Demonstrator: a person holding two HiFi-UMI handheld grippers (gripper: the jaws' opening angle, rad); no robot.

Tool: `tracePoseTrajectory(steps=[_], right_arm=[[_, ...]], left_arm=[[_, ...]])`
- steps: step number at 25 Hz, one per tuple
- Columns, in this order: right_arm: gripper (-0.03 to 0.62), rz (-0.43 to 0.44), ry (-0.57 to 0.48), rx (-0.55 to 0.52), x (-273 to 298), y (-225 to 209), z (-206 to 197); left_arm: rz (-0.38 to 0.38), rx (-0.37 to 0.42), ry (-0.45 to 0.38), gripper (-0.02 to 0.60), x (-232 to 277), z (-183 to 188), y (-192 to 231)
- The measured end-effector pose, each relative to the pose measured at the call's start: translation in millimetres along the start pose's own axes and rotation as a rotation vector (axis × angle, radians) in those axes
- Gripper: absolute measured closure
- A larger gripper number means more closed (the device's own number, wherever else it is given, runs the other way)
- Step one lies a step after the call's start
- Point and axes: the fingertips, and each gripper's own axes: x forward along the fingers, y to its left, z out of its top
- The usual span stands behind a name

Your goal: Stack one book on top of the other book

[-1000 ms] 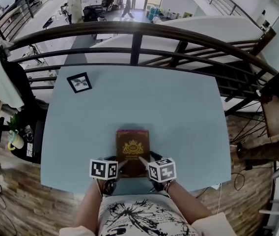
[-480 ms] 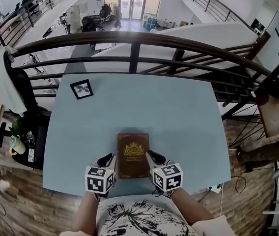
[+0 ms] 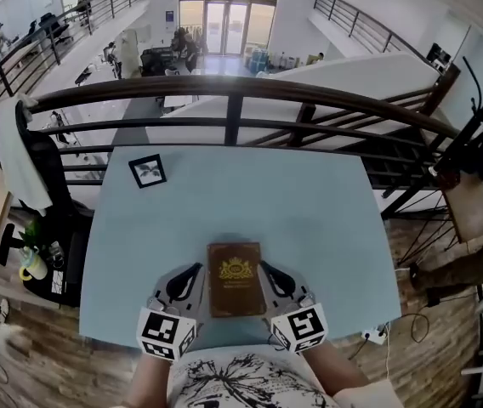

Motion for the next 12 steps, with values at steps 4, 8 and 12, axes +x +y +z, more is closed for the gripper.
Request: tracePoseTrajectory(steps=[4,8,12], right_arm=[[0.6,-0.038,-0.14,-0.031,-11,-2,39],[0.602,-0.078,-0.214,0.038,-14,-9,56],[0.602,-0.084,-0.213,0.019,-12,-7,60]], left_arm=[[0.015,0.068,-0.125,0.568,-19,49,-3],[0.018,0.089,-0.195,0.568,-29,68,0],[0.022,0.082,-0.212,0.568,-32,78,3]])
